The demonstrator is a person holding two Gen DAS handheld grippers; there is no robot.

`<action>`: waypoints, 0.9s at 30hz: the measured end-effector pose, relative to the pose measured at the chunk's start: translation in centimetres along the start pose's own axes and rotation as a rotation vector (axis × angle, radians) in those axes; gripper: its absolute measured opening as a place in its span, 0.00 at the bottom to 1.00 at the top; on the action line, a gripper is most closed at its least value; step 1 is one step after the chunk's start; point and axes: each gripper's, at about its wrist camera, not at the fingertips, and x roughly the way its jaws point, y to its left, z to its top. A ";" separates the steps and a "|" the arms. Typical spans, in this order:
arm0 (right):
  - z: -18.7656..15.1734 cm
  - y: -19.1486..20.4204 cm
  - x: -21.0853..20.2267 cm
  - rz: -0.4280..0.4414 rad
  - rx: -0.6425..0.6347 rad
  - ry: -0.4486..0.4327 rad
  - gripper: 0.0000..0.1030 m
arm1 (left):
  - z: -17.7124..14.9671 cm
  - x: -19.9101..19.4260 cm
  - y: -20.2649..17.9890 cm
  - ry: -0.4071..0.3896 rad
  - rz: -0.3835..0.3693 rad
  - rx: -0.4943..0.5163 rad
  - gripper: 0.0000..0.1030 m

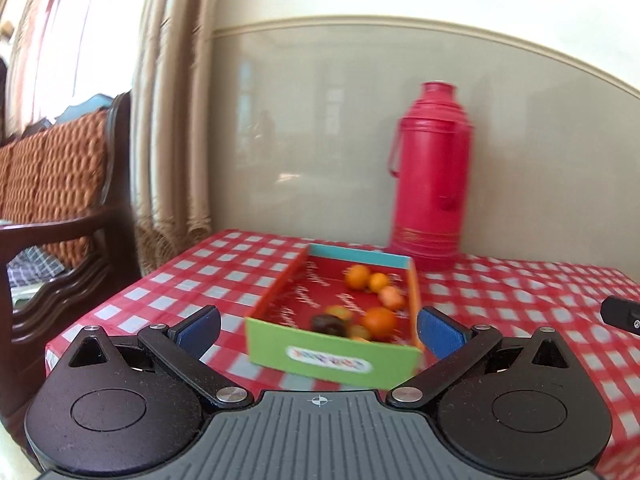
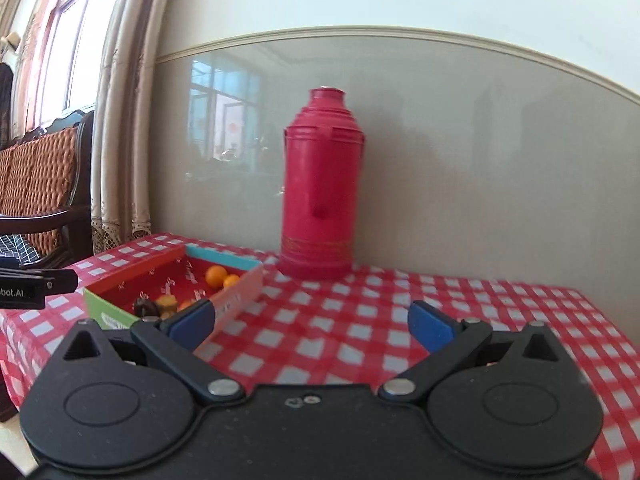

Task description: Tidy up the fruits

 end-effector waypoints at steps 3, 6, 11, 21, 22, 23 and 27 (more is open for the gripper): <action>-1.3 -0.9 -2.0 -0.013 0.007 -0.025 0.94 | -0.7 -1.9 -0.6 -0.034 -0.024 -0.010 1.00; -1.8 -1.1 -3.1 -0.045 -0.019 -0.065 0.94 | -1.2 -2.7 -0.7 -0.053 -0.047 -0.023 1.00; -2.7 -0.9 -3.0 -0.035 -0.026 -0.060 0.94 | -2.1 -2.8 -0.9 -0.061 -0.055 0.021 1.00; -2.8 -0.4 -2.7 -0.039 -0.012 -0.066 0.94 | -2.2 -2.4 0.2 -0.056 -0.051 -0.021 1.00; -2.8 -0.3 -2.7 -0.038 -0.020 -0.067 0.94 | -2.2 -2.4 0.2 -0.057 -0.053 -0.020 1.00; -2.8 -0.2 -2.7 -0.037 -0.026 -0.069 0.94 | -2.3 -2.4 0.2 -0.058 -0.054 -0.018 1.00; -2.8 -0.3 -2.7 -0.036 -0.021 -0.063 0.94 | -2.3 -2.6 -0.1 -0.068 -0.051 -0.005 1.00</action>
